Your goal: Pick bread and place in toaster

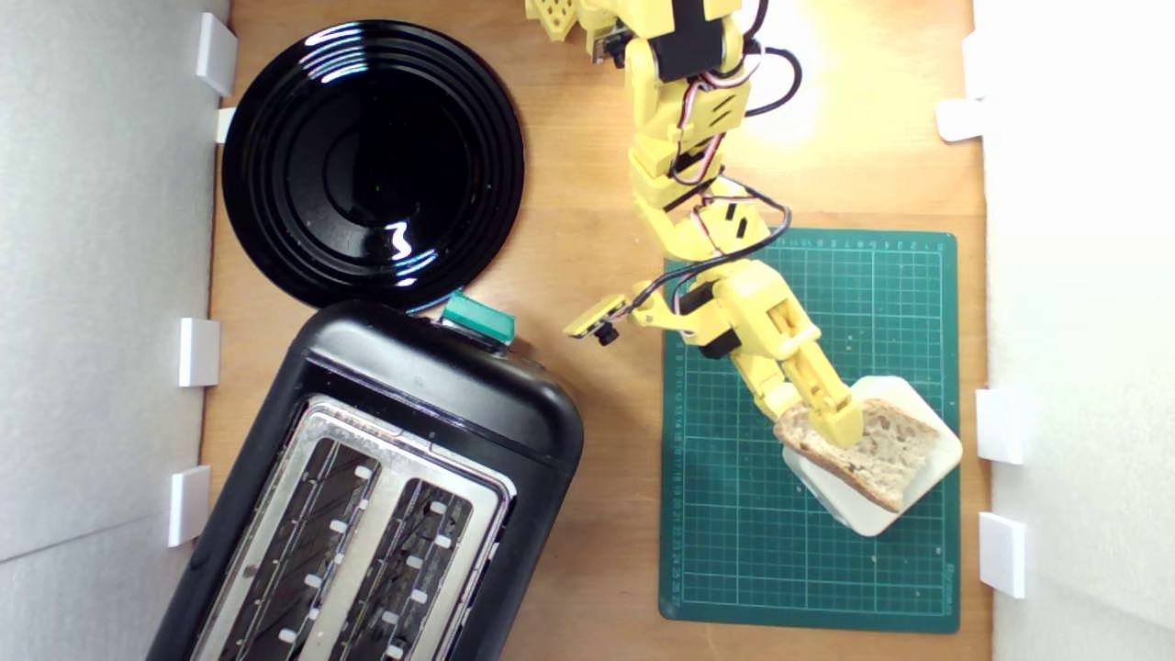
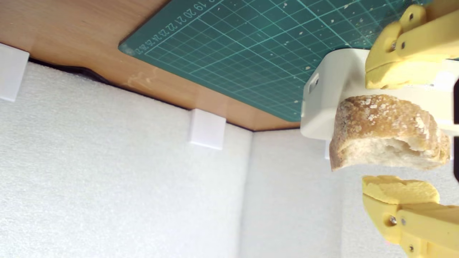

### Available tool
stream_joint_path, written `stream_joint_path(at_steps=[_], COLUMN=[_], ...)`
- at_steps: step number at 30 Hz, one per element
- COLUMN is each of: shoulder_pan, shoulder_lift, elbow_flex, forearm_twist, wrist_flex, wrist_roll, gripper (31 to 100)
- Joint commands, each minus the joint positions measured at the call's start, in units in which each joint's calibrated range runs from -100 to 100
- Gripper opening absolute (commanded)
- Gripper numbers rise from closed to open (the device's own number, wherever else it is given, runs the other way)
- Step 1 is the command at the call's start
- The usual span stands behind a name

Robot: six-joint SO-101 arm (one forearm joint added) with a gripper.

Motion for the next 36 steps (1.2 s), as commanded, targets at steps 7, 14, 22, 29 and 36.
stream_joint_path(at_steps=[7,14,22,29,36], shoulder_pan=[-0.5,-0.5,-0.5,0.0,0.9], shoulder_lift=[-0.9,-0.9,-1.1,-1.3,-2.2], elbow_flex=[-2.1,-2.0,-1.9,-1.6,-1.5], forearm_twist=[-0.5,-0.5,-0.5,-0.5,-0.6], wrist_flex=[-1.2,-1.2,-1.2,-1.2,-1.2], wrist_roll=[1.1,0.9,0.9,1.3,1.4], gripper=[71.2,63.9,60.6,60.6,60.6])
